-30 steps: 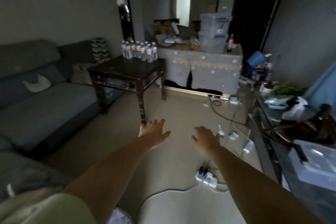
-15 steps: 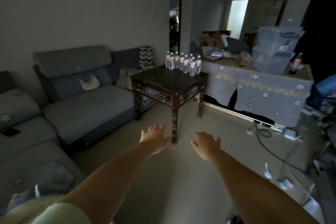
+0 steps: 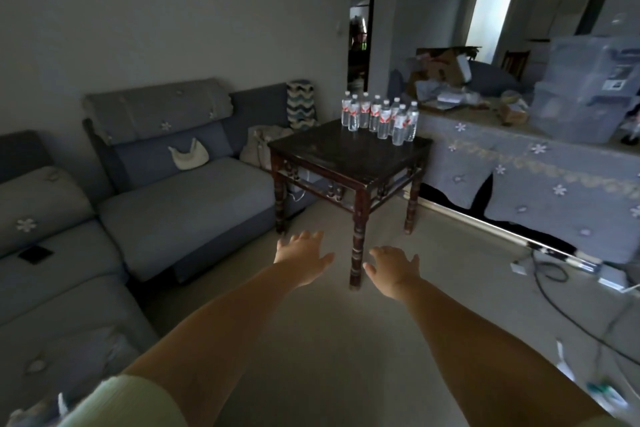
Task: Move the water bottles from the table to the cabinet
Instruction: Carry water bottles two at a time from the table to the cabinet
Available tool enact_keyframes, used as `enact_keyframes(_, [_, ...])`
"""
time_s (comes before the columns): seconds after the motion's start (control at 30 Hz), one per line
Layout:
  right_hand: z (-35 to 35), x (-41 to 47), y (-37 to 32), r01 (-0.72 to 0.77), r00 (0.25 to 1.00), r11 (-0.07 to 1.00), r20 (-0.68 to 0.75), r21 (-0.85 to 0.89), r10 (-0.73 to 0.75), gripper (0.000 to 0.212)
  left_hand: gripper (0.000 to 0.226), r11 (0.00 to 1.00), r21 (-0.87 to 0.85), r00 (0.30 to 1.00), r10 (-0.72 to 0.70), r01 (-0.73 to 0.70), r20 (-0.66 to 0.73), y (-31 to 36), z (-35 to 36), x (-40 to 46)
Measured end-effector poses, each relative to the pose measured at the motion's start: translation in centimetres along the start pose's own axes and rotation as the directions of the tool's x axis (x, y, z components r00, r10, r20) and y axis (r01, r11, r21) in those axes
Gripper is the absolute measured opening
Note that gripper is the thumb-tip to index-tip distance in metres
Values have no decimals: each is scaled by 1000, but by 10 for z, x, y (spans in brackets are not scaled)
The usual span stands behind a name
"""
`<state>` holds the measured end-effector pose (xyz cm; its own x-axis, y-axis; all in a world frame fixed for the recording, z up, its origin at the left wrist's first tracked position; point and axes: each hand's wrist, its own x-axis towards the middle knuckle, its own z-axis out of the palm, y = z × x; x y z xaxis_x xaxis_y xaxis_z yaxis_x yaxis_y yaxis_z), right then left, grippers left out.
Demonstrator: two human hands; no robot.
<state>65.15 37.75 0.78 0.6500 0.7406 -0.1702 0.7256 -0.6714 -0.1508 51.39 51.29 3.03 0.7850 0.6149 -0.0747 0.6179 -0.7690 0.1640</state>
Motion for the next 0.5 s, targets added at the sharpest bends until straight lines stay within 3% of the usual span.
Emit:
enact_keyframes(0.33, [-31, 121, -56, 42, 999, 998, -25, -37, -43, 38, 60, 999, -35, 1000, -9, 10, 27, -65, -36, 114])
enact_keyframes(0.5, [-32, 185, -77, 104, 994, 991, -17, -87, -106, 44, 58, 994, -87, 997, -58, 61, 46, -100, -35, 157])
